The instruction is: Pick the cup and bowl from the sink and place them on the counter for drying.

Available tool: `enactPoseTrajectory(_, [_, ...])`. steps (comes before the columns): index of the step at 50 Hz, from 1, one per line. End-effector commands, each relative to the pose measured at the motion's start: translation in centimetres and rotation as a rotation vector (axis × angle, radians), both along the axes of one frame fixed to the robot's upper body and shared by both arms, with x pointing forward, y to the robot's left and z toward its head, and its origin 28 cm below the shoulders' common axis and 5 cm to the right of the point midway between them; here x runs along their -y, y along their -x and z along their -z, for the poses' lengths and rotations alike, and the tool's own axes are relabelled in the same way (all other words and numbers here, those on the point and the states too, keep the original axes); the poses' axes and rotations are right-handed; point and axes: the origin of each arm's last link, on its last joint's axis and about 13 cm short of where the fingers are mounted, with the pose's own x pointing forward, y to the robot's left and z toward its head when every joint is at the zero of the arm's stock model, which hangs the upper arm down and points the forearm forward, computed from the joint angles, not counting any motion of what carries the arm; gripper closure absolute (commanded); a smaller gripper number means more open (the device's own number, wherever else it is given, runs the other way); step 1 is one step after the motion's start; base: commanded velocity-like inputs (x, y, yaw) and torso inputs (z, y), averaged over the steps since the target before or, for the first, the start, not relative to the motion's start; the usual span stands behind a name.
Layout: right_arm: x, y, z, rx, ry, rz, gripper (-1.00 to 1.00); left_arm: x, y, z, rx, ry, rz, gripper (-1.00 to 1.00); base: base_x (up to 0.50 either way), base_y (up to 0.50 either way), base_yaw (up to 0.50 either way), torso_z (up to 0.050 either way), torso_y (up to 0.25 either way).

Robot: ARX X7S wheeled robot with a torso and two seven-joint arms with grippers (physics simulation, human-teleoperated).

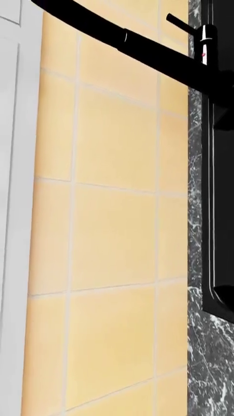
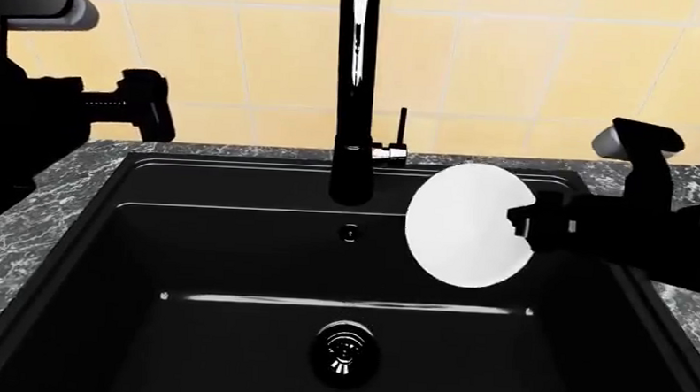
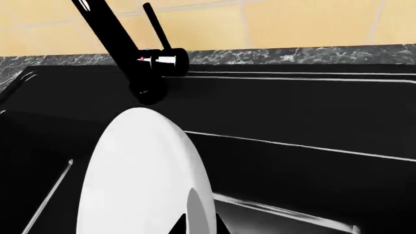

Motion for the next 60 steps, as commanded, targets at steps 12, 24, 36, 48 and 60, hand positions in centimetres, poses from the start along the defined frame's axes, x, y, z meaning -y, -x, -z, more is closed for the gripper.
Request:
enactPoseTrajectory(12, [5.8,7.4,-4.3,0.119,-0.071,0.315,1.00,-0.2,0.1,-0.3,0.003,0.029,0.011,-1.00,0.00,0.00,0.00,0.000,0.000])
enactPoseTrajectory(24, [9.9,12.6,-6.6,0.215,-0.094,0.562,1.00,-0.2,-0.1,0.1,-0.003,0.034,0.015,-1.00,0.00,0.00,0.00,0.000,0.000])
enactPoseTrajectory(36, [12.7,14.5,-5.5,0.250,-0.114,0.852,1.00,-0.4,0.0,0.2,-0.006,0.030,0.017,-1.00,0.00,0.00,0.00,0.000,0.000])
enactPoseTrajectory(48, [14.8,16.1,-4.9,0.250,-0.124,0.999,1.00,-0.3,0.2,0.1,0.002,0.040,0.006,-1.00,0.00,0.00,0.00,0.000,0.000])
enactPoseTrajectory(60, [17.3,18.4,-1.6,0.154,-0.089,1.147,1.00,-0.3,0.2,0.6,-0.004,0.048,0.004,-1.00,0.00,0.00,0.00,0.000,0.000])
